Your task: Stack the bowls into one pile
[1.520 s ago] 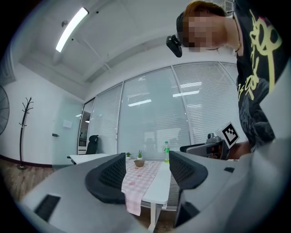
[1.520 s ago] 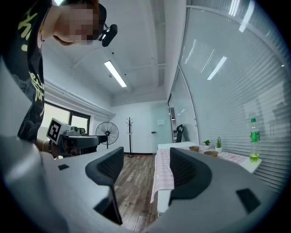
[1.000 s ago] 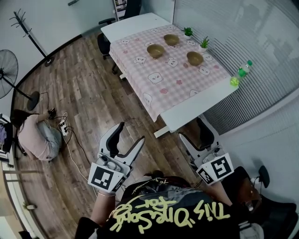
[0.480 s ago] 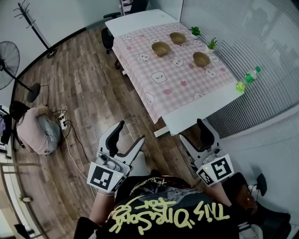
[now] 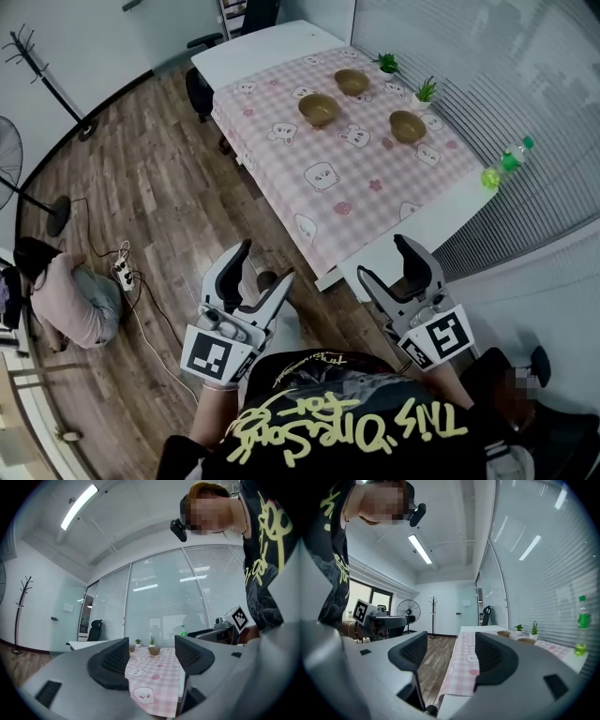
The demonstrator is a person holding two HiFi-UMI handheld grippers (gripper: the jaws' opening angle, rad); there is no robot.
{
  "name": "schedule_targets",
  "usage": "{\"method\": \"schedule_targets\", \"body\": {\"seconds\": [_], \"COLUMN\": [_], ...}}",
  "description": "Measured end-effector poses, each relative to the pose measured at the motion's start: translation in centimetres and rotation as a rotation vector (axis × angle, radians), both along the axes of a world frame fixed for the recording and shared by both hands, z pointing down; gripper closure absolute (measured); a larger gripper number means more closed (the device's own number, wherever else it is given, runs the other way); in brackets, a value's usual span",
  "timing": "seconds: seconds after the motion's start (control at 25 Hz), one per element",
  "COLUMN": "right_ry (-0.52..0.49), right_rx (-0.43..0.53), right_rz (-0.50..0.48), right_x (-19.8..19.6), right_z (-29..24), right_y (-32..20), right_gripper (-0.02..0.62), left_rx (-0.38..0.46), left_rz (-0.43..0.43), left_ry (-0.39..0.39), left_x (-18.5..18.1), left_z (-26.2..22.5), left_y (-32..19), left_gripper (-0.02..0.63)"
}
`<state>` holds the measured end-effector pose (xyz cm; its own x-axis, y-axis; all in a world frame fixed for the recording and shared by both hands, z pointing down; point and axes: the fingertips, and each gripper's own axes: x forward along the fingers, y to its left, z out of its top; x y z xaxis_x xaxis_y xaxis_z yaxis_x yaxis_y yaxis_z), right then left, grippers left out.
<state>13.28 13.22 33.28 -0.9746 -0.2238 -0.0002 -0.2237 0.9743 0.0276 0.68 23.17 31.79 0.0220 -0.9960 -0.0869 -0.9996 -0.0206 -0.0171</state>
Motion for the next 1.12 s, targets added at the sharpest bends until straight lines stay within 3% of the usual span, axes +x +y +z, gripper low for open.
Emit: {"method": "schedule_targets", "body": {"seconds": [0.72,1.12], "right_ry": [-0.008,0.061], "right_rx": [0.012,0.024], "right_rz": [0.314,0.419], "right_x": [-16.7,-21.9], "right_z": [-4.6,-4.1], "right_y": [-14.4,-17.9], "right_gripper": [0.295,0.295], "left_rx": [-0.053,-0.077], "left_rz": [0.359,0.494], "left_ry": [-0.032,-0.017], "left_x": [-18.9,-24.1], "left_z": [-3.5,-2.4], "left_y": [-19.0,-25.0], "left_gripper": [0.291,0.291]}}
